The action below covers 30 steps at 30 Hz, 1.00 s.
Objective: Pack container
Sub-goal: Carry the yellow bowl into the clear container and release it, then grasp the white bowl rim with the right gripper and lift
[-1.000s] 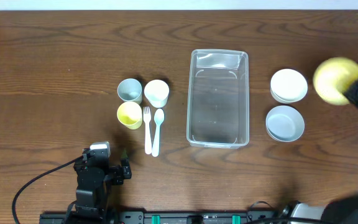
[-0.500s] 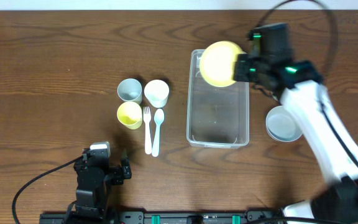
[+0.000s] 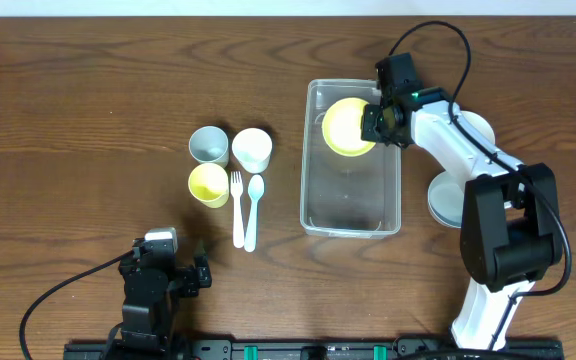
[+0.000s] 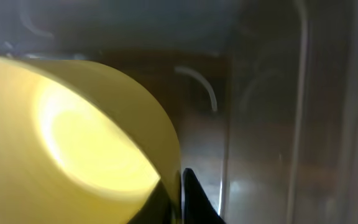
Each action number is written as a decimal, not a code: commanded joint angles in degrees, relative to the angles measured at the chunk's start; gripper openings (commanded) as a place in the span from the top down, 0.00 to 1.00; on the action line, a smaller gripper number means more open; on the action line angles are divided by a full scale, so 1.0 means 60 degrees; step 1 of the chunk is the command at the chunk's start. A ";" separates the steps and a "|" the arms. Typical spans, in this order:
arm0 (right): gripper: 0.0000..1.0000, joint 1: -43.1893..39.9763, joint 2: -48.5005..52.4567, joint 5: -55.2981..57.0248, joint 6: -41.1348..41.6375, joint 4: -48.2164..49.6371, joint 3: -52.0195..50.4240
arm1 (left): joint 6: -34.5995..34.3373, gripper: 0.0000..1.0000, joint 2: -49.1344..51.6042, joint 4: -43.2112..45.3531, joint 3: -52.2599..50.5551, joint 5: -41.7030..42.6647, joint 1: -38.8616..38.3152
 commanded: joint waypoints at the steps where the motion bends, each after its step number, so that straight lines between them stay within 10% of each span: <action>1: 0.71 0.0062 -0.0087 0.0040 -0.0306 -0.0025 0.0408 | -0.0073 0.02 -0.0055 -0.0011 -0.0106 -0.0011 0.0047; 5: 0.51 0.0091 -0.0386 -0.0546 -0.0382 -0.0510 0.0929 | -0.0073 0.02 -0.0055 -0.0011 -0.0109 -0.0011 0.0047; 16: 0.38 -0.0557 -0.3574 0.0882 -0.0488 -0.3049 0.2087 | -0.0073 0.02 -0.0055 -0.0011 -0.0109 -0.0011 0.0047; 23: 0.39 -0.2747 -0.4244 0.2237 -0.0484 -0.4849 0.1657 | -0.0073 0.02 -0.0055 -0.0011 -0.0109 -0.0011 0.0047; 30: 0.39 -0.4586 -0.3428 0.0867 -0.0488 -0.3071 -0.0554 | -0.0073 0.02 -0.0055 -0.0011 -0.0106 -0.0011 0.0047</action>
